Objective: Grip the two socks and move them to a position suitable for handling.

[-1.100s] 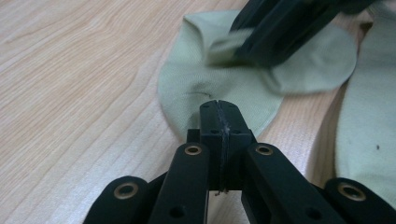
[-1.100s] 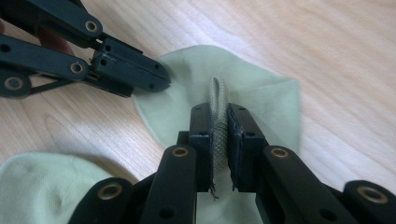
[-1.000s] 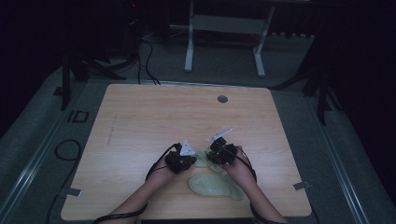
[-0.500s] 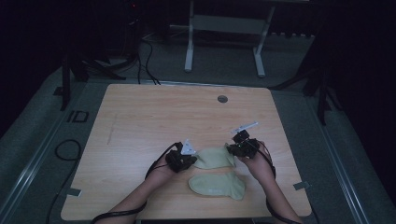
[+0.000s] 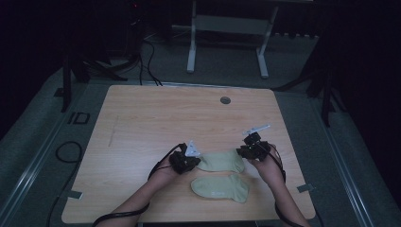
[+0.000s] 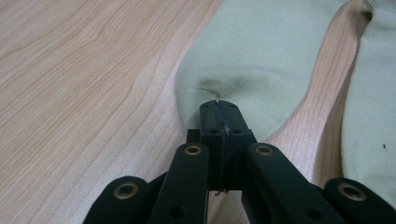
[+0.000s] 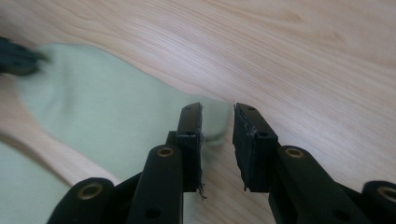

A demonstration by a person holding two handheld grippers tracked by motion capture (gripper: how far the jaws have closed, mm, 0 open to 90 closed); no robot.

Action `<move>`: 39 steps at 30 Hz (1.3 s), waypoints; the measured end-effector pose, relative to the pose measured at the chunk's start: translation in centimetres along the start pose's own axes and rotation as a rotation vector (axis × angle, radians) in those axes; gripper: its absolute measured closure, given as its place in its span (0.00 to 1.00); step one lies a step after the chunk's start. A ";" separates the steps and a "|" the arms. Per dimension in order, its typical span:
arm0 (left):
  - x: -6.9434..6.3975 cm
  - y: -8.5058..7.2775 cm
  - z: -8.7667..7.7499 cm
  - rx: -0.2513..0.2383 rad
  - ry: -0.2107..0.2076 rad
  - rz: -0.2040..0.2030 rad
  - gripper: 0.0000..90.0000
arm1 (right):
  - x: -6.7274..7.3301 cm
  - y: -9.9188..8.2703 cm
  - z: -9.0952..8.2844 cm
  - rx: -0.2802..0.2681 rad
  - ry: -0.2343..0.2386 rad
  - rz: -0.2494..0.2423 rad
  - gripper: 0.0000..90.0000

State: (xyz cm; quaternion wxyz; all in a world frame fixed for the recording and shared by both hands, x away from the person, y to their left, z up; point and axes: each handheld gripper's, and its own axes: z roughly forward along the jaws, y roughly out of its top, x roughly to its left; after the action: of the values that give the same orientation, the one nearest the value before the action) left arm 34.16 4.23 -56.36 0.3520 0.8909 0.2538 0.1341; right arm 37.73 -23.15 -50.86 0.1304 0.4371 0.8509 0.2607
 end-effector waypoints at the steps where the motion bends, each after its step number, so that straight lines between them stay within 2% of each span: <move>1: 0.0 0.0 0.0 0.001 0.000 0.000 0.99 | 0.4 0.0 -0.2 -0.011 0.002 -0.016 0.81; 5: 0.0 0.0 0.0 -0.001 -0.001 -0.003 0.99 | 1.8 0.0 0.1 -0.021 0.041 -0.042 0.83; 10: 0.1 0.0 0.0 0.003 0.001 0.002 0.99 | 2.1 -0.8 2.2 0.031 0.037 -0.043 0.88; 12: 0.2 0.1 0.0 0.007 -0.001 0.002 0.99 | 2.0 -1.2 2.9 0.055 0.013 -0.045 0.87; 15: 0.4 0.2 0.1 0.007 -0.003 0.003 0.99 | 1.5 -1.6 3.0 0.044 0.009 -0.023 0.85; 21: 0.8 0.6 0.5 0.011 0.000 0.004 0.99 | 0.8 -1.3 3.1 0.048 -0.029 -0.040 0.83; 28: 1.8 1.5 1.4 0.013 0.016 -0.001 0.99 | 0.0 -0.6 3.6 0.041 -0.036 -0.018 0.82; 32: 2.1 1.7 1.5 0.017 0.009 -0.010 0.97 | -0.2 -0.3 3.8 0.037 -0.031 -0.012 0.80; 37: 2.2 1.6 1.5 0.014 0.009 -0.019 0.96 | 0.1 -0.3 3.9 0.030 -0.047 -0.018 0.78; 39: 2.2 1.6 1.5 0.014 0.010 -0.021 0.96 | 0.0 -0.3 3.8 0.023 -0.029 0.001 0.75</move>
State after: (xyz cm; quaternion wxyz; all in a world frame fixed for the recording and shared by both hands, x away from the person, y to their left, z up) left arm 37.16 3.60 -56.15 0.3457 0.8899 0.2660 0.1332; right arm 39.18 -22.06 -54.18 0.1378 0.4428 0.8515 0.2446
